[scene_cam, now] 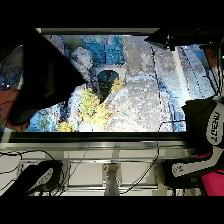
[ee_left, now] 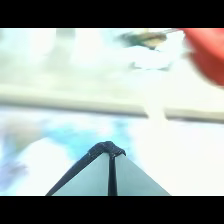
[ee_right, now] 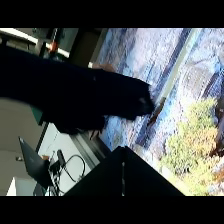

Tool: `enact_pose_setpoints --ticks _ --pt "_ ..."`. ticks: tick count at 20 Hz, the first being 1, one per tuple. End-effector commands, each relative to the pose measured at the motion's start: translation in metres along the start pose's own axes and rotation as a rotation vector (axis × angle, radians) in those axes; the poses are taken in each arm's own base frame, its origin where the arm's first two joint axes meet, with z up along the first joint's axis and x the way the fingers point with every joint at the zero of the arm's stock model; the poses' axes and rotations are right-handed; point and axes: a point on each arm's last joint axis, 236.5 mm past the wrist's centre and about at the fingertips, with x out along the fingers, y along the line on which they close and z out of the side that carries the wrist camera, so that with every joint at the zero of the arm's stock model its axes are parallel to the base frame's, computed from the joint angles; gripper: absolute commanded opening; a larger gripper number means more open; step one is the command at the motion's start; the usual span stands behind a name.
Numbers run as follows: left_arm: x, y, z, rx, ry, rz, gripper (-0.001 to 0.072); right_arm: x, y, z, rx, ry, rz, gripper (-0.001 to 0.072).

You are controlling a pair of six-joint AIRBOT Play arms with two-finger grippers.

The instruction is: Fold the clothes and pants, and hang the long-sleeved shirts on hangers.

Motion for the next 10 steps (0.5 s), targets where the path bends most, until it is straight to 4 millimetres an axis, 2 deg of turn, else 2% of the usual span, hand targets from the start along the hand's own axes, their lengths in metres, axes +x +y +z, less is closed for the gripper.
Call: enact_pose_setpoints --ticks 1,4,6,8,10 --pt "0.014 -0.088 0.013 -0.03 -0.087 -0.208 0.0002 -0.011 -0.019 0.022 0.003 -0.09 -0.062 0.0021" --pt "0.042 -0.117 -0.003 -0.037 -0.063 -0.263 0.0001 -0.036 -0.061 0.031 0.013 -0.13 -0.204 0.002" --pt "0.063 -0.13 -0.035 -0.036 0.014 -0.284 0.0002 -0.059 -0.086 0.039 0.052 -0.175 -0.272 0.002" --pt "0.074 -0.153 -0.1 -0.016 0.215 -0.333 0.0003 -0.086 -0.105 0.047 0.074 -0.225 -0.32 0.002" --pt "0.063 -0.177 -0.179 0.027 0.489 -0.396 0.0003 -0.111 -0.121 0.052 0.104 -0.267 -0.351 0.002"
